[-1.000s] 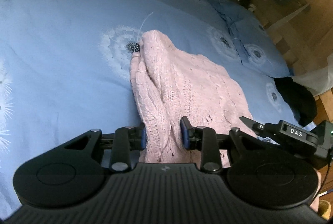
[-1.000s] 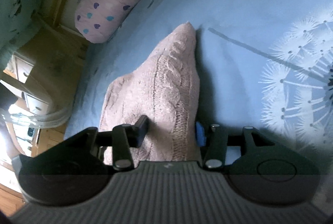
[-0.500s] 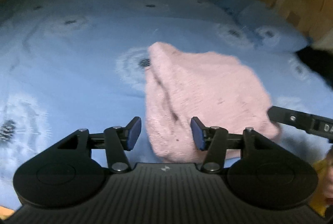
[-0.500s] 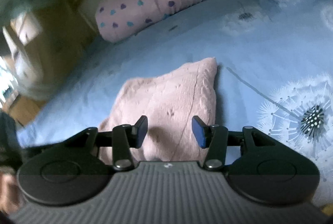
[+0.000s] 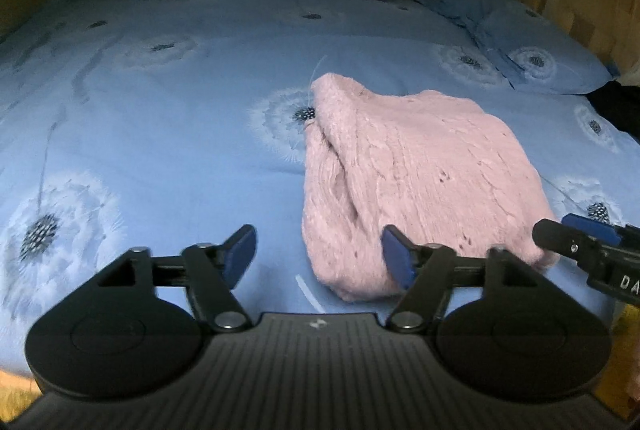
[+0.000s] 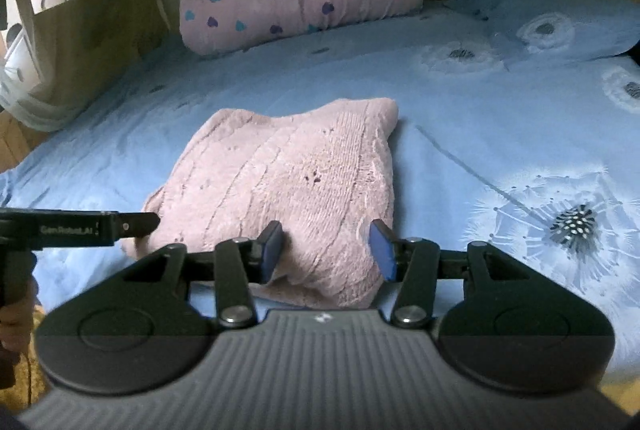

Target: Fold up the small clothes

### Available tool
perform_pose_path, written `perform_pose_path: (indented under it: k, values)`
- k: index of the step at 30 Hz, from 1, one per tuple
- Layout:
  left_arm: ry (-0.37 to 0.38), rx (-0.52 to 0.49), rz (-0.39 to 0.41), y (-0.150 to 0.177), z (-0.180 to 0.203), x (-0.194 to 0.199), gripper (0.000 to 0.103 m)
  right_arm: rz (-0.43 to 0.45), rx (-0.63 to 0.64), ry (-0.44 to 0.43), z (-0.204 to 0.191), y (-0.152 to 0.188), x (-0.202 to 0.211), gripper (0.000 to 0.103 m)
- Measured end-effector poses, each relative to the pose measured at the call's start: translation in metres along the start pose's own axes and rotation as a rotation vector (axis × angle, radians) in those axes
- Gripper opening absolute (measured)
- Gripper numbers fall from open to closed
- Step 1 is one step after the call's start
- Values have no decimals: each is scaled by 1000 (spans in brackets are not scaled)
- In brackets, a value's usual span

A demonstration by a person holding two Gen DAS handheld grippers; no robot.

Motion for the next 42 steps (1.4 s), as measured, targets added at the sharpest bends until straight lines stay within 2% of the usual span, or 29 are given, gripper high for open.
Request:
perform_pose_path:
  k: [5, 8, 12, 17, 23, 27, 42]
  values:
    - [18, 26, -16, 22, 9, 13, 87, 43, 31, 40, -10, 16, 18, 69]
    - [17, 32, -16, 36, 15, 14, 96, 34, 94, 79, -18, 30, 20, 77]
    - [-27, 13, -24, 45, 23, 5, 101, 10, 144, 122, -21, 42, 18, 77]
    - [-88, -16, -31, 51, 29, -7, 103, -1, 128, 154, -17, 46, 11, 77]
    - [-121, -52, -49, 60, 36, -22, 103, -11, 121, 186, -11, 54, 0, 77]
    - [-125, -46, -41, 59, 35, -26, 103, -11, 87, 172, -6, 60, -5, 78]
    - [-128, -30, -34, 62, 33, -29, 103, 16, 78, 160, -5, 63, -7, 81]
Point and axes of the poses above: each gripper's, at about its wrist camera, not at the fingertips, and x roughly against the way its jaws point, z to its right, y to its underside, the point moved 8 cm from there along -x, roughly the way its jaws point, and after that the axes turned 12 degrees about -z, right-handed, at the moved point
